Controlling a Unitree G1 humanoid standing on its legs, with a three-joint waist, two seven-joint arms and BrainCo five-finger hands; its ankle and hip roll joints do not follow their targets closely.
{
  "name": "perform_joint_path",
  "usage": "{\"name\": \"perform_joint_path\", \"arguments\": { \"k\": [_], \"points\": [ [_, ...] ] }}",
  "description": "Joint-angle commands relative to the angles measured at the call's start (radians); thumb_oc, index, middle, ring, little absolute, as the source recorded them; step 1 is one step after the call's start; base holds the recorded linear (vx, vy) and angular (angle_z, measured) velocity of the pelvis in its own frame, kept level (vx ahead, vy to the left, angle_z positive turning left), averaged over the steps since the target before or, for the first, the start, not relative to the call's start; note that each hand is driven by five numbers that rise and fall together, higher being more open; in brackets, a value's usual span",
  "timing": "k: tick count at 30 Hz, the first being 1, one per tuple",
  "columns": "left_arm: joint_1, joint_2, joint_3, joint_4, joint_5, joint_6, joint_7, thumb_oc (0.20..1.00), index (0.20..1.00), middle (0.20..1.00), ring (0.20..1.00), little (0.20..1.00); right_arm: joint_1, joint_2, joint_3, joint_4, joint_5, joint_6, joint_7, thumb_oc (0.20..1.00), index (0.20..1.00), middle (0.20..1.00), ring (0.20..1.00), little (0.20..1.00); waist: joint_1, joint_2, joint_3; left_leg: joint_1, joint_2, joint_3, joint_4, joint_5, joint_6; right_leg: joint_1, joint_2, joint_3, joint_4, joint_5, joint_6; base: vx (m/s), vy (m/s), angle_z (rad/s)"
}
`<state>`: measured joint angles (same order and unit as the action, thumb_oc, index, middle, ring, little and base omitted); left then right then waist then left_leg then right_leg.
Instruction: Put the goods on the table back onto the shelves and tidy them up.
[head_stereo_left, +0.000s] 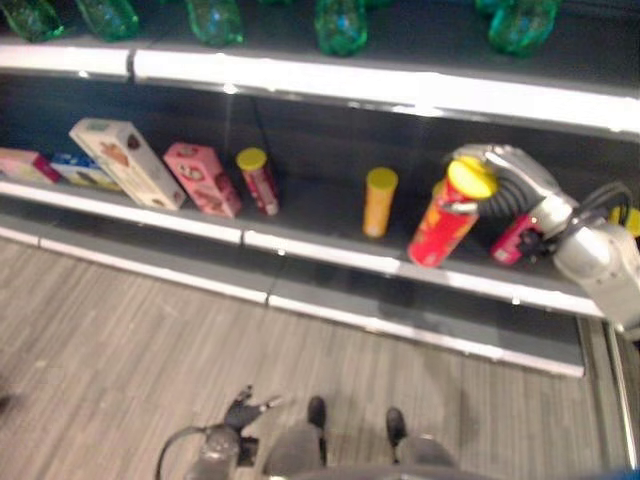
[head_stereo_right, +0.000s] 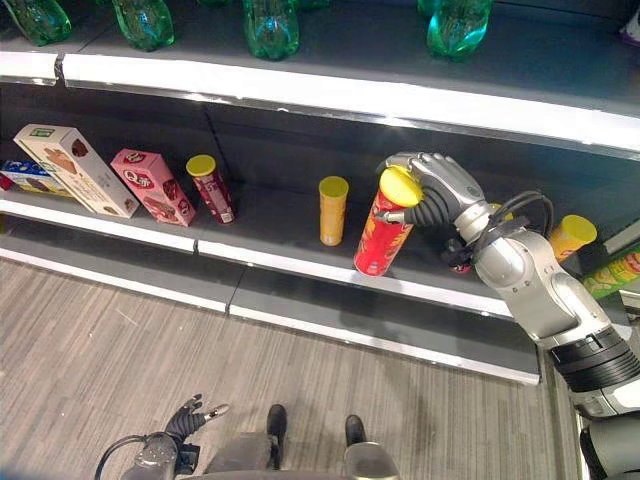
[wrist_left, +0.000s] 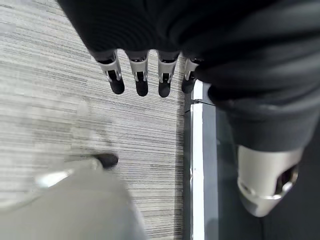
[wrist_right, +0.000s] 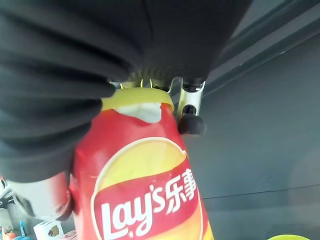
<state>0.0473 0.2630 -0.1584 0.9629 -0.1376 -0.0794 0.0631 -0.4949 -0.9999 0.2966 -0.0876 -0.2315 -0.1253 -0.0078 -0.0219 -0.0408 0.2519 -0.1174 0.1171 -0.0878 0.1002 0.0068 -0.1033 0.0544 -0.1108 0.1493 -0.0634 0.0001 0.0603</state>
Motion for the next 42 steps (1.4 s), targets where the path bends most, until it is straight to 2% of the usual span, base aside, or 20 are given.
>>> {"name": "perform_joint_path", "arguments": {
  "k": [1, 3, 4, 6, 8, 9, 12, 13, 16, 18, 19, 23, 27, 30, 33, 35, 36, 39, 41, 42],
  "points": [
    [-0.002, 0.059, 0.003, -0.019, -0.027, -0.035, 0.021, 1.000, 1.000, 1.000, 1.000, 1.000, -0.061, -0.043, -0.027, -0.046, 0.064, -0.039, -0.040, 0.200, 0.200, 0.200, 0.200, 0.200, 0.044, -0.005, -0.067, -0.002, 0.109, -0.161, -0.091, 0.028, -0.087, -0.009, -0.051, 0.013, 0.026, -0.058, 0.114, 0.19, 0.345, -0.31],
    [-0.006, 0.062, 0.001, -0.021, -0.029, -0.040, 0.022, 1.000, 1.000, 1.000, 1.000, 1.000, -0.053, -0.051, -0.036, -0.043, 0.060, -0.038, -0.043, 0.200, 0.200, 0.200, 0.200, 0.200, 0.043, 0.001, -0.073, -0.009, 0.102, -0.181, -0.105, 0.033, -0.089, -0.004, -0.069, 0.020, 0.020, -0.057, 0.121, 0.18, 0.475, -0.46],
    [-0.020, 0.061, -0.012, -0.025, -0.014, -0.042, 0.011, 1.000, 1.000, 1.000, 1.000, 1.000, -0.020, -0.066, -0.061, -0.044, 0.037, -0.028, -0.035, 0.200, 0.200, 0.200, 0.200, 0.200, 0.024, 0.019, -0.093, 0.007, 0.092, -0.167, -0.129, 0.006, -0.080, -0.005, -0.113, 0.035, 0.011, -0.046, 0.140, 0.20, 0.733, -0.54],
    [-0.036, 0.070, -0.013, -0.037, -0.012, -0.041, 0.011, 1.000, 1.000, 1.000, 1.000, 1.000, -0.006, -0.050, -0.070, -0.038, 0.012, -0.019, -0.030, 0.200, 0.200, 0.200, 0.200, 0.200, 0.017, 0.009, -0.095, 0.009, 0.049, -0.117, -0.097, -0.029, -0.065, -0.029, -0.173, 0.046, 0.018, 0.027, 0.178, 0.12, 0.633, -0.53],
    [-0.033, 0.102, 0.007, -0.064, -0.038, -0.040, 0.019, 1.000, 1.000, 1.000, 1.000, 1.000, -0.043, -0.008, -0.018, -0.028, 0.011, -0.015, -0.040, 0.200, 0.200, 0.200, 0.200, 0.200, 0.047, 0.003, -0.079, 0.024, 0.032, -0.029, -0.085, -0.050, -0.037, -0.102, -0.199, -0.028, 0.067, 0.089, 0.149, 0.00, 0.409, -0.63],
    [-0.030, 0.115, 0.024, -0.076, -0.047, -0.038, 0.018, 1.000, 1.000, 1.000, 1.000, 1.000, -0.060, 0.000, -0.007, -0.030, 0.013, -0.016, -0.040, 0.200, 0.200, 0.200, 0.200, 0.200, 0.057, 0.004, -0.079, 0.027, 0.027, 0.005, -0.097, -0.043, -0.030, -0.110, -0.197, -0.094, 0.091, 0.070, 0.138, -0.06, 0.373, -1.00],
    [-0.009, 0.125, 0.070, -0.059, -0.061, -0.034, 0.019, 1.000, 1.000, 1.000, 1.000, 1.000, -0.092, 0.016, 0.011, -0.020, 0.020, -0.021, -0.037, 0.200, 0.200, 0.200, 0.200, 0.200, 0.077, -0.005, -0.073, 0.055, -0.010, 0.075, -0.158, -0.009, -0.005, -0.110, -0.076, -0.171, 0.168, -0.013, 0.115, -0.07, 0.363, -0.85],
    [0.003, 0.122, 0.084, -0.035, -0.066, -0.031, 0.020, 1.000, 1.000, 1.000, 1.000, 1.000, -0.109, 0.020, 0.016, -0.008, 0.034, -0.027, -0.043, 0.200, 0.200, 0.200, 0.200, 0.200, 0.093, -0.016, -0.075, 0.054, -0.043, 0.084, -0.179, 0.006, 0.010, -0.094, 0.015, -0.186, 0.171, -0.058, 0.097, -0.04, 0.250, -0.63],
    [0.006, 0.116, 0.087, -0.012, -0.067, -0.028, 0.018, 1.000, 1.000, 1.000, 1.000, 1.000, -0.120, 0.020, 0.021, 0.012, 0.037, -0.029, -0.051, 0.200, 0.200, 0.200, 0.200, 0.200, 0.099, -0.025, -0.069, 0.050, -0.066, 0.077, -0.179, 0.007, 0.017, -0.087, 0.063, -0.171, 0.165, -0.078, 0.080, -0.04, 0.119, -0.40],
    [0.010, 0.103, 0.088, 0.027, -0.050, -0.016, 0.012, 1.000, 1.000, 1.000, 1.000, 1.000, -0.108, -0.014, -0.002, 0.000, 0.027, -0.022, -0.057, 0.200, 0.200, 0.200, 0.200, 0.200, 0.106, -0.045, -0.043, 0.032, -0.125, 0.038, -0.148, -0.022, 0.031, -0.063, 0.114, -0.101, 0.121, -0.097, 0.039, 0.01, 0.111, 0.20],
    [0.015, 0.075, 0.093, 0.011, -0.076, -0.024, 0.014, 1.000, 1.000, 1.000, 1.000, 1.000, -0.099, -0.028, -0.022, -0.012, 0.022, -0.010, -0.060, 0.200, 0.200, 0.200, 0.200, 0.200, 0.106, -0.034, -0.021, 0.004, -0.140, 0.047, -0.071, -0.046, 0.023, -0.053, 0.091, -0.131, 0.098, -0.093, 0.027, -0.02, 0.146, 0.65],
    [0.015, 0.040, 0.079, 0.016, -0.084, -0.020, 0.005, 1.000, 1.000, 1.000, 1.000, 1.000, -0.072, -0.050, -0.053, -0.023, 0.022, 0.002, -0.058, 0.200, 0.200, 0.200, 0.200, 0.200, 0.082, -0.019, 0.005, -0.055, -0.099, 0.097, 0.046, -0.062, -0.014, -0.032, 0.041, -0.195, 0.061, -0.083, 0.035, 0.01, 0.174, 0.72],
    [0.015, 0.045, 0.071, -0.004, -0.085, -0.022, 0.014, 1.000, 1.000, 1.000, 1.000, 1.000, -0.047, -0.036, -0.058, -0.024, 0.021, -0.001, -0.058, 0.200, 0.200, 0.200, 0.200, 0.200, 0.076, -0.018, -0.015, -0.078, 0.037, 0.038, -0.001, 0.000, -0.045, -0.024, -0.020, -0.202, 0.039, -0.095, 0.067, 0.12, 0.203, 0.17],
    [0.013, 0.062, 0.057, -0.040, -0.080, -0.027, 0.021, 1.000, 1.000, 1.000, 1.000, 1.000, -0.053, -0.030, -0.049, -0.027, 0.021, 0.000, -0.061, 0.200, 0.200, 0.200, 0.200, 0.200, 0.073, 0.002, -0.039, -0.069, 0.094, -0.031, -0.056, 0.037, -0.067, -0.017, -0.049, -0.163, 0.034, -0.112, 0.088, 0.19, 0.349, 0.07],
    [-0.007, 0.067, 0.030, -0.054, -0.059, -0.027, 0.011, 1.000, 1.000, 1.000, 1.000, 1.000, -0.015, -0.025, -0.072, -0.029, -0.003, 0.001, -0.053, 0.200, 0.200, 0.200, 0.200, 0.200, 0.060, 0.040, -0.066, -0.025, 0.073, 0.009, -0.099, 0.012, -0.074, 0.000, -0.109, -0.171, 0.045, -0.094, 0.123, 0.21, 0.430, -0.16],
    [-0.021, 0.083, 0.021, -0.074, -0.042, -0.031, 0.010, 1.000, 1.000, 1.000, 1.000, 1.000, -0.026, -0.024, -0.069, -0.022, -0.022, 0.007, -0.056, 0.200, 0.200, 0.200, 0.200, 0.200, 0.060, 0.047, -0.061, -0.010, 0.036, 0.028, -0.095, -0.025, -0.049, -0.054, -0.154, -0.147, 0.101, -0.049, 0.133, 0.02, 0.411, -0.01],
    [-0.036, 0.114, 0.024, -0.088, -0.041, -0.033, 0.015, 1.000, 1.000, 1.000, 1.000, 1.000, -0.068, -0.019, -0.039, -0.018, -0.037, 0.010, -0.065, 0.200, 0.200, 0.200, 0.200, 0.200, 0.061, 0.048, -0.027, -0.022, 0.003, 0.058, -0.059, -0.049, -0.023, -0.142, -0.188, -0.114, 0.190, 0.065, 0.138, -0.09, 0.384, -0.16],
    [-0.036, 0.140, 0.046, -0.096, -0.043, -0.035, 0.022, 1.000, 1.000, 1.000, 1.000, 1.000, -0.108, -0.008, -0.025, -0.016, -0.043, 0.006, -0.080, 0.200, 0.200, 0.200, 0.200, 0.200, 0.069, 0.055, -0.003, -0.023, -0.002, 0.090, -0.054, -0.060, -0.011, -0.195, -0.179, -0.129, 0.214, 0.057, 0.118, -0.07, 0.223, -0.36],
    [-0.033, 0.157, 0.066, -0.056, -0.038, -0.026, 0.038, 1.000, 1.000, 1.000, 1.000, 1.000, -0.135, -0.016, -0.023, 0.009, -0.056, -0.001, -0.113, 0.200, 0.200, 0.200, 0.200, 0.200, 0.061, 0.044, 0.033, -0.019, -0.021, 0.112, -0.058, -0.072, -0.004, -0.258, -0.092, -0.175, 0.174, 0.020, 0.110, -0.08, 0.092, -0.50],
    [-0.030, 0.170, 0.074, -0.057, -0.038, -0.033, 0.044, 1.000, 1.000, 1.000, 1.000, 1.000, -0.131, -0.030, -0.048, 0.012, -0.063, 0.006, -0.132, 0.200, 0.200, 0.200, 0.200, 0.200, 0.060, 0.053, 0.040, -0.046, -0.026, 0.094, -0.044, -0.075, -0.002, -0.262, -0.094, -0.139, 0.167, 0.025, 0.132, -0.03, -0.015, -0.33]
  ]
}}
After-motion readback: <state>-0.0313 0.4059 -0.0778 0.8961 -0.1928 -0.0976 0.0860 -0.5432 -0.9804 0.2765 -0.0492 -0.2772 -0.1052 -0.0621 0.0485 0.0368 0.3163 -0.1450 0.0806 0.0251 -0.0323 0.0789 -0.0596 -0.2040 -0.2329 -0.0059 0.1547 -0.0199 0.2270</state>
